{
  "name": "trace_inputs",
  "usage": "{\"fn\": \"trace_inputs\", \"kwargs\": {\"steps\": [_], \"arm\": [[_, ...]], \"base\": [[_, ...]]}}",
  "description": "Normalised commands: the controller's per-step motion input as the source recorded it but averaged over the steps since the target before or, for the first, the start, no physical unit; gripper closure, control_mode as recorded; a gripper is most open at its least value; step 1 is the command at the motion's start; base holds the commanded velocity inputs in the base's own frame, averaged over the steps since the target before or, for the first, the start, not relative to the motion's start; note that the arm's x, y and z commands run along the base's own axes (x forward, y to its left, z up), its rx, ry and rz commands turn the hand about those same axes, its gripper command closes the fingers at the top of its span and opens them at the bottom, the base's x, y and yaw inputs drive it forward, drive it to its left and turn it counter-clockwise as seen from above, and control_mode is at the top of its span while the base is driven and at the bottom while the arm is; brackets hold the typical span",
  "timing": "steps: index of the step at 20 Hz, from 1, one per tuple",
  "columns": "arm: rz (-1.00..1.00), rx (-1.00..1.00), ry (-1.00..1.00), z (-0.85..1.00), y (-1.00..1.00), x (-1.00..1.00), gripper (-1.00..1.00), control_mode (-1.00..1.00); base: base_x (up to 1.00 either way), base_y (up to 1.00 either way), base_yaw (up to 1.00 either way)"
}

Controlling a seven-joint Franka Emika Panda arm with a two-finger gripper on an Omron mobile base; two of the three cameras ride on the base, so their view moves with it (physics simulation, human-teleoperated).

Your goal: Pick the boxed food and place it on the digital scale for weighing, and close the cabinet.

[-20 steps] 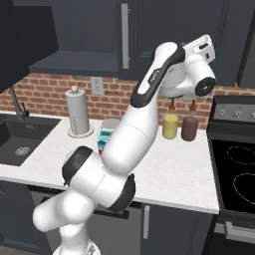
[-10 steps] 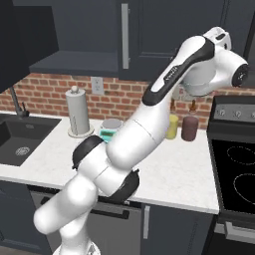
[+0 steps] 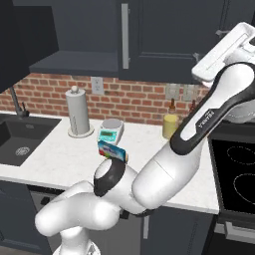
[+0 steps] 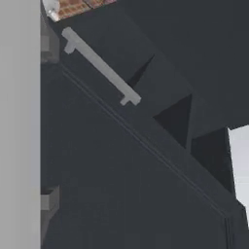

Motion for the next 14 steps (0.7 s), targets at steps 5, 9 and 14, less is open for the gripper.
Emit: {"fn": "trace_inputs", "kwargs": {"steps": [5,9,14], "arm": [[-0.14,0.14,-0.45,-0.52,1.00,-1.00,-1.00,-1.00],[-0.21,0.32,-0.49,-1.00,1.00,-0.97,-1.00,-1.00],[-0.23,0.42,-0.43,-1.00,1.00,-0.64,-1.00,-1.00]], "base": [[0.00,0.00,0.00],[0.00,0.00,0.00],[0.00,0.00,0.00]]}}
